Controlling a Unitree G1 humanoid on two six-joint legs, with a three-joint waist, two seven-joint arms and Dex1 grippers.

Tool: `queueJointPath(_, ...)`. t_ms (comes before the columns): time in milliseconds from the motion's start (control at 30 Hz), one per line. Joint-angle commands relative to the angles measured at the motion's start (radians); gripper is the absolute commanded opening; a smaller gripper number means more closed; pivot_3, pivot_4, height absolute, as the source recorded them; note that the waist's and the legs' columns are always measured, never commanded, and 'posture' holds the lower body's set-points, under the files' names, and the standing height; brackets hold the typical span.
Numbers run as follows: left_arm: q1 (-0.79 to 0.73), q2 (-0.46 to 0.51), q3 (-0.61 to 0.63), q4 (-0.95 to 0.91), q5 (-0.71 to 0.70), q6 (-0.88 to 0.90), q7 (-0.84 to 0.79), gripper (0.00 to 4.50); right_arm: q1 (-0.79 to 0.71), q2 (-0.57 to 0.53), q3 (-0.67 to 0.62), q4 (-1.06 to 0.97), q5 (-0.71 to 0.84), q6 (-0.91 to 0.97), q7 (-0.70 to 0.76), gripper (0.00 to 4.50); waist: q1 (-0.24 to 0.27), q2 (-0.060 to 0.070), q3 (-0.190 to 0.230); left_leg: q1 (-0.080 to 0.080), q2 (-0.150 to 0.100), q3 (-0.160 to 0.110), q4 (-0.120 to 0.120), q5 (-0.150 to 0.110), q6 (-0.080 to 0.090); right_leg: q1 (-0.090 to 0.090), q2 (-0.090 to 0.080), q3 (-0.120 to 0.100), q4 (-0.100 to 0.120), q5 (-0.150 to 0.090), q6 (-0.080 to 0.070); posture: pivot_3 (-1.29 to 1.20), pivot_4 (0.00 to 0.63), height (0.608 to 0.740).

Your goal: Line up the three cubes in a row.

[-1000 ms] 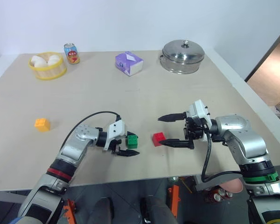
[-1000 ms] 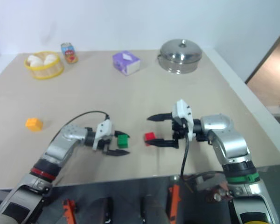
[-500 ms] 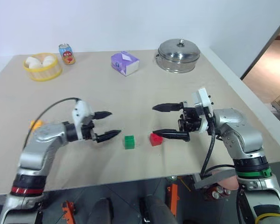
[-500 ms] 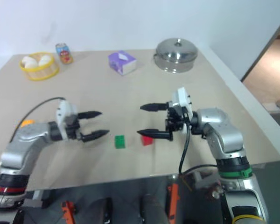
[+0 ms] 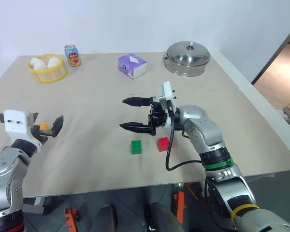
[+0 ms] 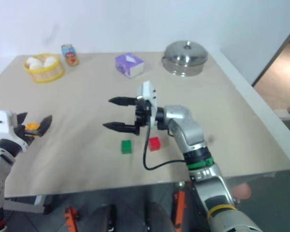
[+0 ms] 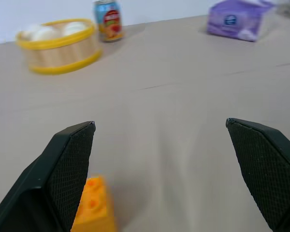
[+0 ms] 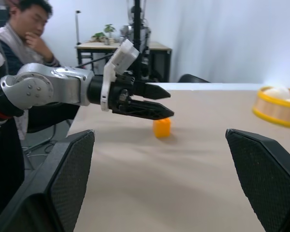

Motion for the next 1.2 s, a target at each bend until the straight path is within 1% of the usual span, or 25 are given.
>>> queueJointPath(33, 0.003, -0.008, 0.029, 0.016, 0.009, -0.028, 0.053, 4.48, -0.035, 0.01, -0.011, -0.004, 0.007, -0.018, 0.019, 4.5, 0.0, -0.002, -0.001, 0.0, 0.0, 0.0, 0.0, 0.0, 0.0, 0.0, 0.0, 0.0, 0.0, 0.0, 0.0, 0.0, 0.15, 0.74)
queueJointPath(300, -0.022, -0.027, 0.039, 0.122, 0.029, -0.038, 0.159, 4.48, -0.031, 0.0, -0.004, -0.053, 0.01, 0.004, 0.034, 4.5, -0.002, -0.002, -0.001, 0.001, 0.002, -0.001, -0.002, 0.0, 0.0, -0.001, 0.002, -0.001, 0.0, 0.0, -0.002, 0.0, 0.15, 0.74)
queueJointPath(800, -0.089, -0.037, -0.003, 0.284, 0.017, -0.073, 0.169, 4.48, -0.03, -0.006, -0.013, -0.083, 0.011, 0.017, 0.023, 4.5, -0.002, -0.003, -0.001, 0.001, 0.003, -0.001, -0.003, 0.0, 0.0, -0.001, 0.002, -0.003, 0.0, -0.001, -0.003, 0.0, 0.15, 0.74)
queueJointPath(833, -0.09, -0.037, -0.005, 0.288, 0.018, -0.075, 0.169, 3.98, -0.03, -0.006, -0.015, -0.083, 0.012, 0.017, 0.022, 4.5, -0.002, -0.003, -0.001, 0.001, 0.003, -0.001, -0.003, 0.0, 0.0, -0.001, 0.002, -0.003, 0.0, -0.001, -0.003, 0.0, 0.15, 0.74)
queueJointPath(867, -0.09, -0.037, -0.007, 0.29, 0.018, -0.077, 0.168, 3.79, -0.031, -0.006, -0.016, -0.082, 0.012, 0.017, 0.02, 4.5, -0.002, -0.003, -0.001, 0.001, 0.003, -0.001, -0.003, 0.0, 0.0, -0.001, 0.002, -0.003, 0.0, -0.001, -0.003, 0.0, 0.15, 0.74)
queueJointPath(1100, -0.088, -0.038, -0.017, 0.295, 0.019, -0.087, 0.165, 1.34, -0.034, -0.007, -0.026, -0.08, 0.02, 0.016, 0.011, 4.5, -0.002, -0.003, -0.001, 0.001, 0.003, -0.001, -0.003, 0.0, 0.0, -0.001, 0.002, -0.003, 0.0, -0.001, -0.003, 0.0, 0.15, 0.74)
queueJointPath(1200, -0.088, -0.035, -0.028, 0.294, 0.019, -0.096, 0.154, 1.32, -0.034, -0.011, -0.028, -0.079, 0.021, 0.016, 0.013, 4.5, -0.002, -0.003, -0.001, 0.001, 0.002, -0.001, -0.003, 0.0, 0.0, -0.001, 0.002, -0.003, 0.0, -0.001, -0.003, 0.0, 0.15, 0.74)
